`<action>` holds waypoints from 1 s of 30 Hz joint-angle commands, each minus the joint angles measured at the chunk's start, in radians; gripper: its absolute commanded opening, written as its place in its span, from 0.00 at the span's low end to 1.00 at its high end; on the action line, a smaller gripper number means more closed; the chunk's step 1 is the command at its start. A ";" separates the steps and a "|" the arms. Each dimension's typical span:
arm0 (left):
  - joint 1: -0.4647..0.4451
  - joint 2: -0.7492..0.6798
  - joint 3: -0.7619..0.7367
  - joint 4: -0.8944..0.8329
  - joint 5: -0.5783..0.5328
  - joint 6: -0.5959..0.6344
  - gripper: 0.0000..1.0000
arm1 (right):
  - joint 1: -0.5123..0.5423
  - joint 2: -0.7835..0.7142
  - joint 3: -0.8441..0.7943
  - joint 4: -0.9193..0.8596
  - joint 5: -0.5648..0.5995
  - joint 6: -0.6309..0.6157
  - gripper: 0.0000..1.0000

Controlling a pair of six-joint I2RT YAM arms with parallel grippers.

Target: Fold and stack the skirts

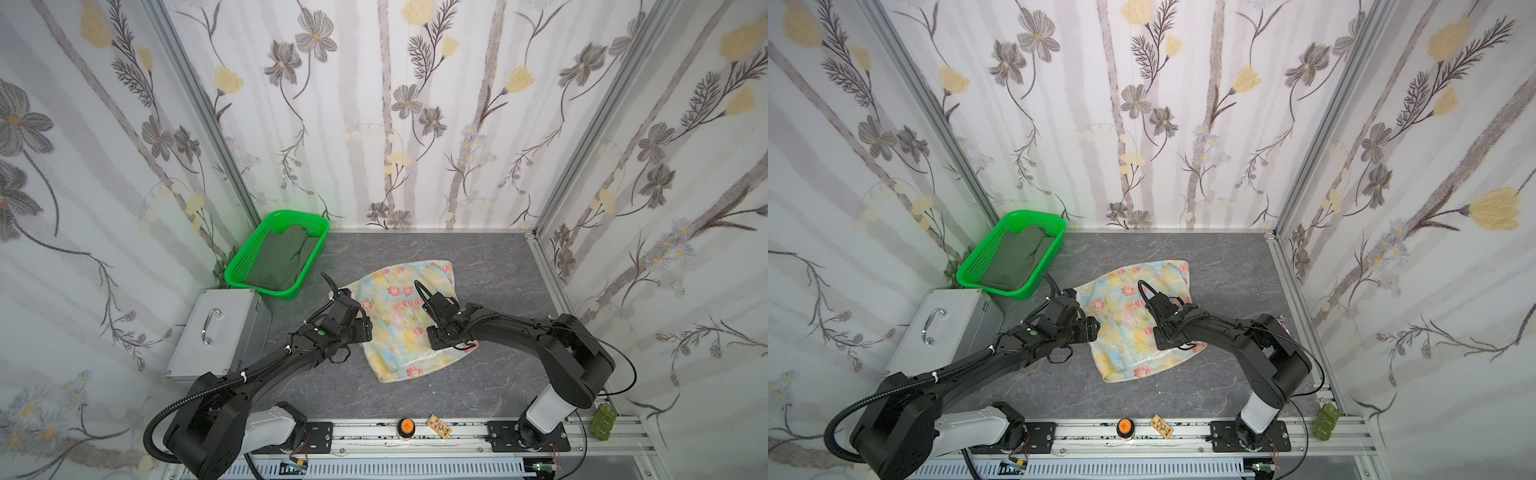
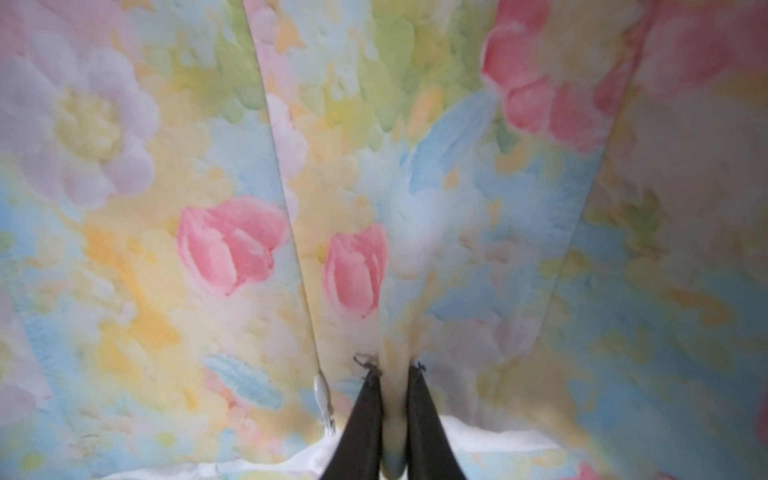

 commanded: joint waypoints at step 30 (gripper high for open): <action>0.009 0.017 -0.009 0.032 -0.046 -0.017 0.76 | 0.066 -0.160 0.001 -0.147 -0.002 0.059 0.00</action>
